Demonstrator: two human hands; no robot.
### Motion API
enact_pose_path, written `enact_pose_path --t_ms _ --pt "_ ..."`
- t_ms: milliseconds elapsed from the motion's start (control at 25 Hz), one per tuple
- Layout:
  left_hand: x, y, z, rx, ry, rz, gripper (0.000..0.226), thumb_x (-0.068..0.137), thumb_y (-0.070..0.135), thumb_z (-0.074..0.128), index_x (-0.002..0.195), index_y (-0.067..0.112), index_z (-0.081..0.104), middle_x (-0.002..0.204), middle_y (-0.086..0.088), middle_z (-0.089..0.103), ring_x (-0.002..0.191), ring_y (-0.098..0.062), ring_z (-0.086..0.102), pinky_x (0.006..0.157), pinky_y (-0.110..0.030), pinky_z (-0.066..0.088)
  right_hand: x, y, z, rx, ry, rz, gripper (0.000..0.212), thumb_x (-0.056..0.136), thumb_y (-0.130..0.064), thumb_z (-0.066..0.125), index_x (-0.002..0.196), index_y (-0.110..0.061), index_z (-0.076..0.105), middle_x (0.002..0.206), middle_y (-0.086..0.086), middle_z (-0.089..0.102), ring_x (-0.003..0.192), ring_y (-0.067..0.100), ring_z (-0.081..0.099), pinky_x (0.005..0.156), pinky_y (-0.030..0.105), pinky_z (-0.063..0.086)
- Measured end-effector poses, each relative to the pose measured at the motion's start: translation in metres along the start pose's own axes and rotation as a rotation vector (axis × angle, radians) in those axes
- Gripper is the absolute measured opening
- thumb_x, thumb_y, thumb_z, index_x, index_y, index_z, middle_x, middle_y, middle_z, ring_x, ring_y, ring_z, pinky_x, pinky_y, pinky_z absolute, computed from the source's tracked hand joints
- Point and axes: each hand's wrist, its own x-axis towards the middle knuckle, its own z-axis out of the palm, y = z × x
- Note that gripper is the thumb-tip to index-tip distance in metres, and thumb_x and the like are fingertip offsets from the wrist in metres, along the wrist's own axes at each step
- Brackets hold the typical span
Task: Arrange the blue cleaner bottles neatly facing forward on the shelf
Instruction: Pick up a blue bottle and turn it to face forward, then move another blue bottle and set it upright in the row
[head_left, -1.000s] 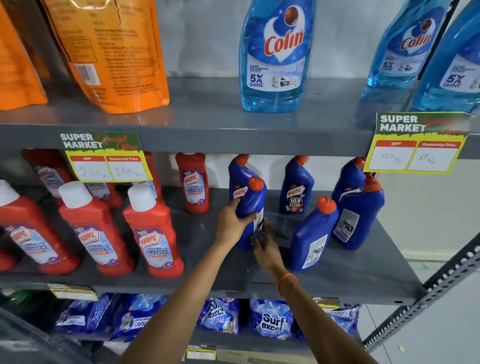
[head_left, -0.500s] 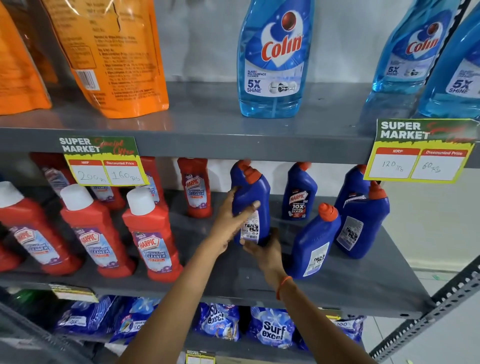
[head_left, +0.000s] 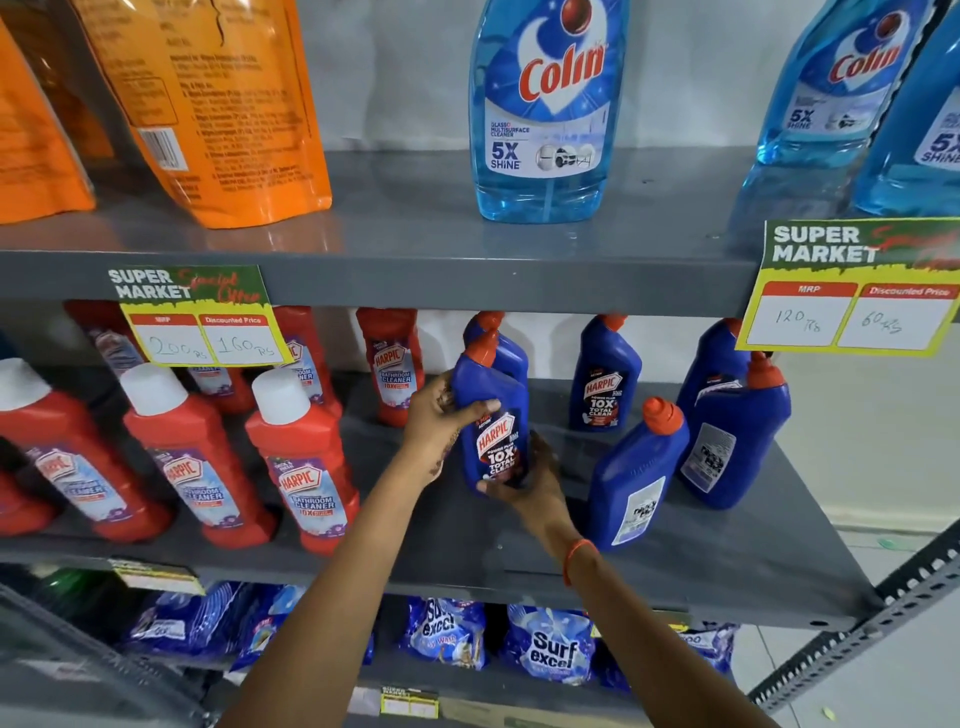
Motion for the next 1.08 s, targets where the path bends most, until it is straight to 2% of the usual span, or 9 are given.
enact_pose_path --t_ms 160,280,480,560,640,760,880,960,1080 --pt "0.003 -0.009 -0.011 0.016 -0.164 -0.084 0.039 0.072 -0.001 0.072 0.102 0.021 0.062 0.101 -0.002 0.070 0.098 -0.021 0.066 0.087 -0.033 0.055 0.004 0.001 -0.004 -0.016 -0.064 0.057 0.063 0.063 -0.004 0.082 0.107 -0.026 0.044 0.119 0.012 0.062 0.106 0.030 0.062 0.089 0.042 0.053" --pt "0.009 -0.015 -0.018 -0.016 -0.203 -0.111 0.043 0.074 -0.004 0.069 0.109 0.019 0.060 0.107 -0.004 0.068 0.107 -0.024 0.063 0.096 -0.039 0.051 0.000 0.003 0.005 -0.055 -0.002 0.079 0.059 0.065 -0.009 0.081 0.107 -0.024 0.042 0.114 0.006 0.064 0.102 0.025 0.063 0.081 0.033 0.051" --pt "0.007 -0.016 -0.024 -0.002 -0.220 -0.132 0.048 0.078 -0.004 0.065 0.121 0.012 0.053 0.117 -0.010 0.064 0.110 -0.025 0.060 0.094 -0.036 0.052 -0.003 0.004 0.013 -0.104 0.110 0.094 0.056 0.066 -0.014 0.080 0.111 -0.018 0.046 0.112 0.004 0.064 0.094 0.019 0.063 0.066 0.014 0.047" --pt "0.001 -0.013 -0.020 0.045 -0.205 -0.118 0.062 0.078 0.003 0.069 0.133 0.014 0.041 0.135 -0.012 0.054 0.118 -0.021 0.055 0.098 -0.035 0.050 -0.009 -0.002 0.018 -0.125 0.135 0.096 0.062 0.066 -0.014 0.080 0.118 -0.012 0.047 0.117 0.010 0.064 0.100 0.024 0.063 0.078 0.025 0.052" --pt "-0.009 -0.010 -0.011 0.208 -0.134 0.006 0.088 0.076 0.022 0.073 0.145 0.020 0.018 0.152 -0.005 0.032 0.135 -0.017 0.038 0.109 -0.036 0.038 -0.021 -0.008 0.022 -0.232 0.225 0.025 0.069 0.064 -0.015 0.079 0.124 -0.007 0.046 0.121 0.017 0.061 0.107 0.034 0.059 0.092 0.041 0.050" --pt "-0.030 -0.006 0.011 0.475 0.004 0.347 0.092 0.079 0.044 0.062 0.146 0.016 0.006 0.158 -0.006 0.012 0.145 -0.020 0.018 0.117 -0.037 0.025 -0.058 -0.029 0.015 -0.219 0.375 -0.218 0.051 0.076 -0.003 0.068 0.122 -0.009 0.048 0.116 0.016 0.056 0.104 0.027 0.057 0.089 0.032 0.050" --pt "-0.056 0.002 0.046 0.482 0.110 0.635 0.069 0.088 0.025 0.059 0.143 0.009 0.020 0.152 -0.010 0.026 0.143 -0.023 0.024 0.117 -0.035 0.026 -0.094 -0.058 -0.012 -0.140 0.525 -0.507 0.030 0.083 0.000 0.053 0.109 -0.016 0.051 0.104 0.008 0.053 0.094 0.011 0.057 0.081 0.015 0.047" --pt "-0.067 -0.003 0.070 0.476 0.037 0.724 0.058 0.088 0.018 0.059 0.138 0.005 0.032 0.146 -0.014 0.038 0.138 -0.023 0.033 0.115 -0.025 0.027 -0.101 -0.061 -0.034 -0.200 0.639 -0.637 0.018 0.085 -0.005 0.050 0.101 -0.011 0.052 0.101 0.006 0.051 0.095 0.020 0.054 0.085 0.024 0.046" --pt "-0.072 -0.025 0.098 0.562 -0.184 0.502 0.060 0.082 0.024 0.066 0.134 0.009 0.040 0.137 -0.014 0.052 0.127 -0.024 0.047 0.106 -0.030 0.040 -0.091 -0.032 -0.073 -0.270 0.762 -0.548 0.028 0.082 -0.008 0.057 0.109 -0.009 0.049 0.111 -0.002 0.044 0.105 0.031 0.049 0.092 0.040 0.044"
